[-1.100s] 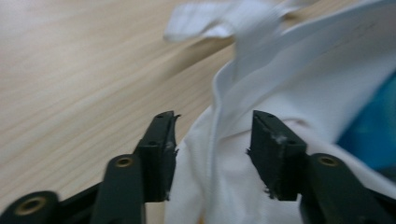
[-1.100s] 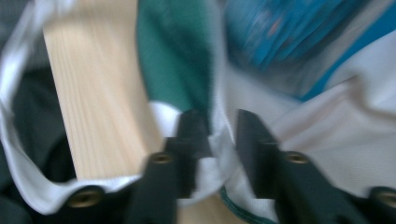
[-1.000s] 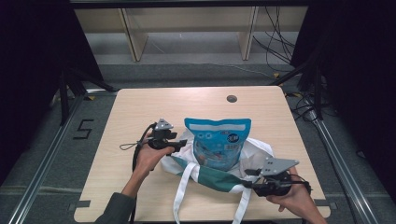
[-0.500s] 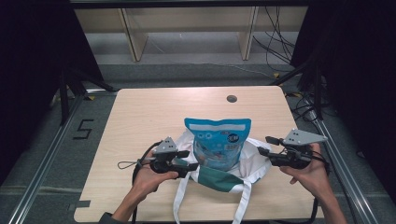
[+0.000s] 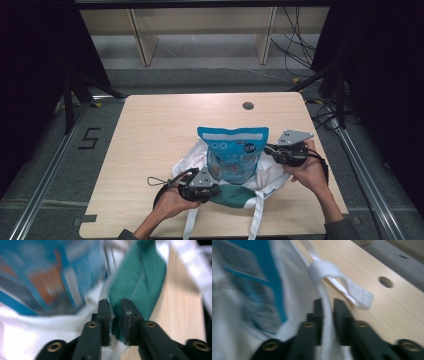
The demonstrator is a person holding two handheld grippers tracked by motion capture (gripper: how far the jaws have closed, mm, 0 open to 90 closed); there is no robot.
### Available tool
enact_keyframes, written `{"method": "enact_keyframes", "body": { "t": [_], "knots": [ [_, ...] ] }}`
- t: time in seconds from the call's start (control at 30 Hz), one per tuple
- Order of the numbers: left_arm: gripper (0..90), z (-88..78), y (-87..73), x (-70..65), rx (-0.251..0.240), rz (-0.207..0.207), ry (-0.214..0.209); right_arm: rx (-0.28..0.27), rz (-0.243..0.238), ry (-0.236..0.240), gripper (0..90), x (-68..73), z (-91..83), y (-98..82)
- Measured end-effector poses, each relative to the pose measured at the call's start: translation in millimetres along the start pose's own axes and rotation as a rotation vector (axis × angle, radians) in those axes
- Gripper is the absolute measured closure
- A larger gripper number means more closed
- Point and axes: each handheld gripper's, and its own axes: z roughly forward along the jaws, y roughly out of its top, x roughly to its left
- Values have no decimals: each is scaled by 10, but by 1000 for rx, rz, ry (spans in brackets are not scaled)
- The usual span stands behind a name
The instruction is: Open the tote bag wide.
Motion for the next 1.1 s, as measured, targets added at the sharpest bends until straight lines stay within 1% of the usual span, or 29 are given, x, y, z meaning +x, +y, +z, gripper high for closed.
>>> {"method": "enact_keyframes", "body": {
  "t": [0.03,0.1,0.17,0.2,0.23,0.27,0.3,0.33,0.37,0.4,0.5,0.53,0.57,0.6,0.63,0.67,0.7,0.73,0.77,0.8,0.83,0.87,0.9,0.93,0.97,1.0,1.03,1.07,1.1],
  "knots": [
    [814,45,-59,1,24,14,-20,7,23,-18,862,-24,11,-6],
    [837,94,-133,-41,18,-18,-28,9,46,-44,866,-133,46,-25],
    [849,114,-163,-68,25,-21,-39,17,93,-78,867,-229,130,-75],
    [851,119,-166,-75,24,-29,-38,40,103,-90,866,-241,182,-104],
    [852,112,-169,-78,37,-20,-30,76,86,-109,866,-295,267,-155],
    [852,114,-175,-92,31,-26,-29,136,104,-118,866,-315,397,-250],
    [853,107,-188,-99,35,-22,-22,169,111,-115,866,-323,490,-318],
    [852,108,-199,-104,32,-27,-25,207,130,-106,866,-335,637,-442],
    [853,104,-214,-92,29,-33,-33,229,137,-98,866,-337,716,-511],
    [853,109,-220,-102,13,-60,-31,238,142,-98,868,-334,801,-584],
    [846,107,-210,-95,20,-68,-31,244,134,-110,865,-327,794,-563],
    [838,92,-196,-78,37,-50,-29,235,135,-105,855,-344,788,-569],
    [804,77,-185,-62,48,-39,-22,222,169,-93,822,-357,758,-564],
    [767,64,-176,-77,26,-60,1,208,185,-101,755,-375,717,-557],
    [730,23,-159,-47,45,-31,11,202,201,-105,684,-390,675,-544],
    [697,-14,-134,-51,18,-47,13,179,211,-120,624,-409,636,-535],
    [651,-63,-107,-42,-23,-72,20,176,230,-118,574,-437,555,-505],
    [579,-117,-79,-19,-51,-88,29,132,280,-106,549,-449,452,-471],
    [534,-159,-61,2,-76,-103,39,75,274,-90,530,-477,356,-451],
    [493,-219,-36,30,-105,-127,47,41,319,-72,509,-457,280,-421],
    [455,-303,-5,84,-130,-141,55,8,339,-48,499,-440,180,-387],
    [427,-351,14,127,-148,-125,64,-27,328,-30,489,-399,75,-344],
    [407,-407,35,165,-170,-160,90,-34,316,-20,486,-362,17,-315],
    [384,-463,57,223,-178,-185,115,-36,284,-6,480,-313,-64,-279],
    [381,-503,78,280,-183,-203,151,-45,290,-8,471,-231,-139,-240],
    [386,-530,97,355,-176,-200,177,-64,265,4,471,-185,-202,-211],
    [387,-528,115,437,-174,-223,207,-70,258,16,471,-130,-254,-189],
    [385,-516,123,510,-158,-223,236,-76,234,46,469,-75,-307,-171],
    [382,-488,128,569,-160,-216,250,-75,223,71,469,-17,-349,-165]
  ]
}}
